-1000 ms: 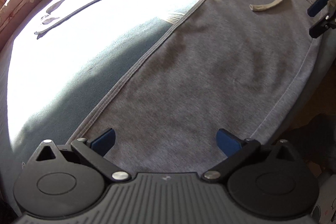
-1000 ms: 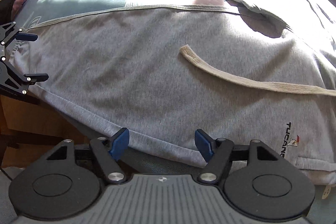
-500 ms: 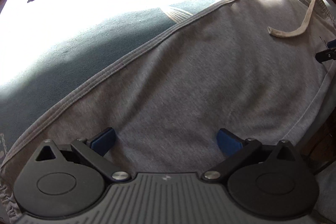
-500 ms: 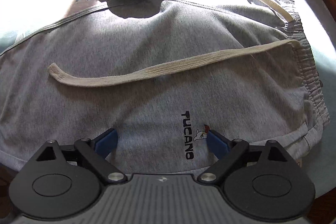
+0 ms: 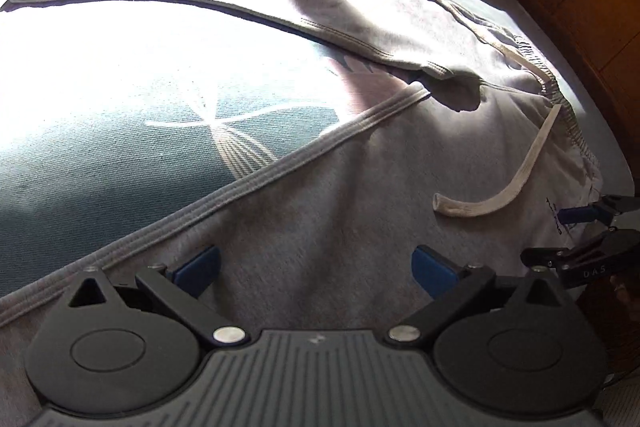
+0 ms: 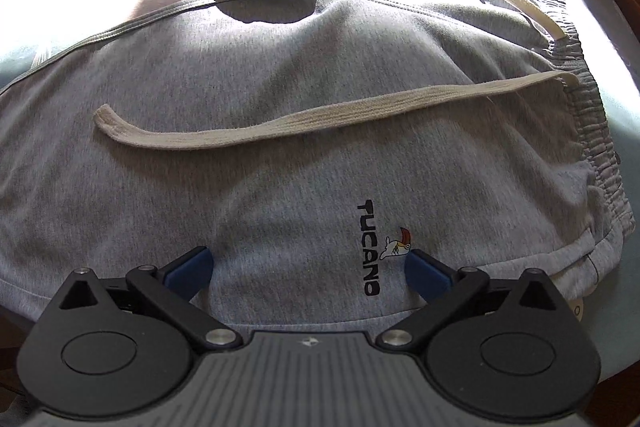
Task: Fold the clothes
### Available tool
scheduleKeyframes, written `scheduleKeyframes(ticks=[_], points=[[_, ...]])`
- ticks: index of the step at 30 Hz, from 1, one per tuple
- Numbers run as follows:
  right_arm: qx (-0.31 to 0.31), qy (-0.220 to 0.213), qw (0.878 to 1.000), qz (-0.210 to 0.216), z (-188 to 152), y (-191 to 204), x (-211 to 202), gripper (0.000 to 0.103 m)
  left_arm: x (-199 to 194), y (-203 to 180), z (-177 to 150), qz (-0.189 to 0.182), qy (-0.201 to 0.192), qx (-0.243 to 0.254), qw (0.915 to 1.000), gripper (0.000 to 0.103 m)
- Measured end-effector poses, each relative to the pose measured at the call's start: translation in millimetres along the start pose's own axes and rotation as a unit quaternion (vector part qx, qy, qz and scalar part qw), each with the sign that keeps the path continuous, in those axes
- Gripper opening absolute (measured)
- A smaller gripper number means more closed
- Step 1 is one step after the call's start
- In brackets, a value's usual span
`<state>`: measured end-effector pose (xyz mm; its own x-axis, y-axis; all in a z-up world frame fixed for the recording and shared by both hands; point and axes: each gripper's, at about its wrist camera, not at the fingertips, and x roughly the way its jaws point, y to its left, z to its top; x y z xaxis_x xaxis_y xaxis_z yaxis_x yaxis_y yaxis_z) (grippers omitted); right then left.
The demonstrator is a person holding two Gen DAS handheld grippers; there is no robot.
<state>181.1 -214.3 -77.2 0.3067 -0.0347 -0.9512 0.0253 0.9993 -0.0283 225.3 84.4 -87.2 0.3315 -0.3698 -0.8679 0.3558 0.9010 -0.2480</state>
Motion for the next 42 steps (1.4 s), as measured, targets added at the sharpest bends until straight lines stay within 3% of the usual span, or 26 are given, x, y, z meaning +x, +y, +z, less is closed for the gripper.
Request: scheduleKeyframes(ticks=[5,10,13,16,22,29,31,33,34,36,38,42], points=[[0.003,-0.011,1.0,-0.002,-3,1,0,0.103,-8,25,13,0.034,-0.027,-0.006,0.9991,0.101],[0.012,-0.007,1.0,-0.01,-1,3,-1,0.103,-43,39,8,0.032,-0.049,-0.021,0.9981,0.101],[0.03,0.02,0.999,-0.017,10,7,-3,0.103,-49,45,-12,0.027,-0.024,-0.029,0.9989,0.101],[0.036,0.0,0.999,0.011,18,20,-20,0.103,-42,57,-36,0.035,-0.001,-0.031,0.9989,0.101],[-0.034,-0.026,0.996,0.074,39,89,-43,0.103,-56,111,-54,0.091,-0.027,-0.068,0.9932,0.101],[-0.077,-0.017,0.99,0.113,51,159,-46,0.103,-89,154,-73,0.084,-0.022,-0.105,0.9907,0.101],[-0.091,-0.009,0.988,0.126,51,179,-45,0.103,-86,162,-83,0.113,-0.014,-0.097,0.9888,0.101],[-0.114,-0.008,0.985,0.128,51,197,-45,0.103,-85,174,-91,0.174,-0.01,-0.101,0.9796,0.101],[-0.125,-0.009,0.984,0.126,50,205,-46,0.103,-91,182,-95,0.179,-0.017,-0.119,0.9764,0.101],[-0.14,-0.013,0.982,0.125,49,216,-47,0.103,-106,194,-102,0.168,-0.035,-0.158,0.9724,0.101],[-0.152,-0.012,0.98,0.126,49,228,-48,0.103,-116,190,-106,0.134,-0.042,-0.163,0.9766,0.101],[-0.165,-0.01,0.978,0.128,50,249,-45,0.103,-115,164,-116,0.056,-0.03,-0.113,0.9915,0.101]])
